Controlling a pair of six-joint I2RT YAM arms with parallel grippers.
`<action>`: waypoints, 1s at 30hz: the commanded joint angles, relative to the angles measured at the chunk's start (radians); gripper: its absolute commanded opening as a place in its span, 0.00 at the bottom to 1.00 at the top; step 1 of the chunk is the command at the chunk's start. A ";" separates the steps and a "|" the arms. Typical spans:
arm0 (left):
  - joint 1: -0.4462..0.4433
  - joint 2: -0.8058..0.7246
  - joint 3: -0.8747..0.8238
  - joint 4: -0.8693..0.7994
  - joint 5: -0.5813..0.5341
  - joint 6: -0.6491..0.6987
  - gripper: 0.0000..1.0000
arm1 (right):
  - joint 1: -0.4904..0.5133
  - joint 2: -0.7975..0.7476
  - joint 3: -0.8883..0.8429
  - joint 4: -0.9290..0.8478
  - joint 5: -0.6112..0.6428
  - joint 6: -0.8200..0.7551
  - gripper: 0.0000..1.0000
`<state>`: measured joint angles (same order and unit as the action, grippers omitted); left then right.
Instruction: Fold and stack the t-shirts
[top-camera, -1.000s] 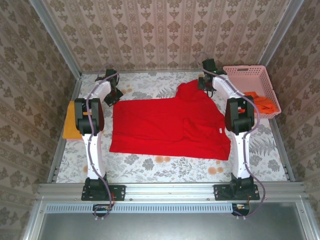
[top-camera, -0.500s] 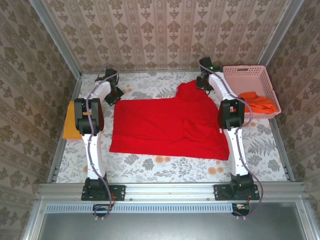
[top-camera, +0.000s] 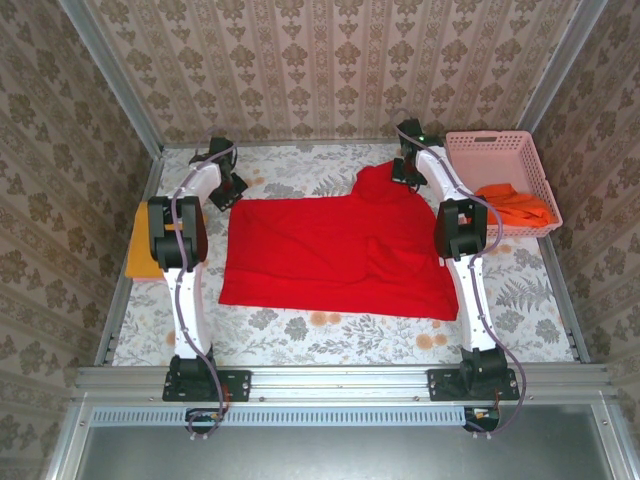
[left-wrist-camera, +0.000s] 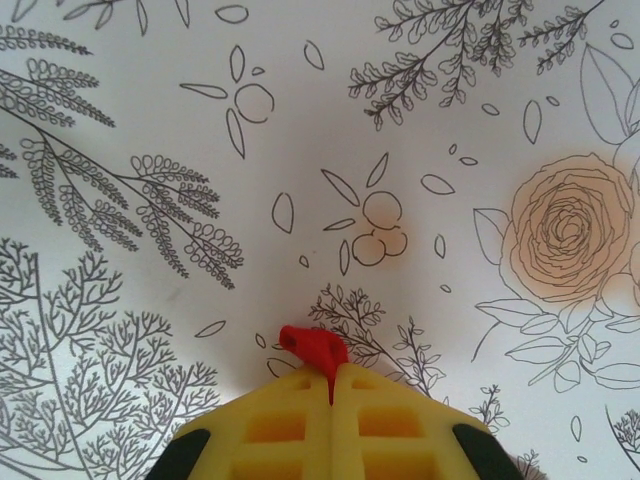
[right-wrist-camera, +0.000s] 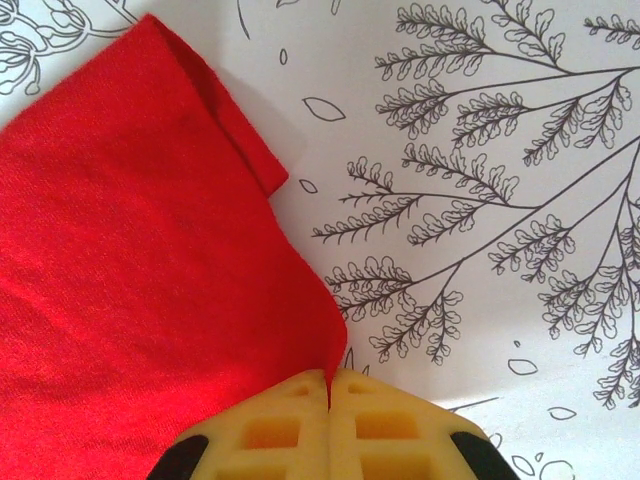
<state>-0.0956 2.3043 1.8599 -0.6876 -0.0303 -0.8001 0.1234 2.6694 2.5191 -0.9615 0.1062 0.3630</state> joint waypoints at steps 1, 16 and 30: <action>0.005 -0.037 -0.067 0.023 0.035 -0.016 0.00 | 0.009 -0.084 0.000 -0.025 0.027 0.000 0.00; 0.009 -0.271 -0.231 0.099 0.083 -0.003 0.00 | 0.045 -0.713 -0.798 0.331 0.074 0.034 0.00; 0.006 -0.537 -0.509 0.160 0.075 0.010 0.00 | 0.073 -1.188 -1.235 0.364 0.066 0.010 0.00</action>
<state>-0.0956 1.8210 1.3853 -0.5434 0.0532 -0.8104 0.1875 1.5581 1.3273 -0.6018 0.1516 0.3737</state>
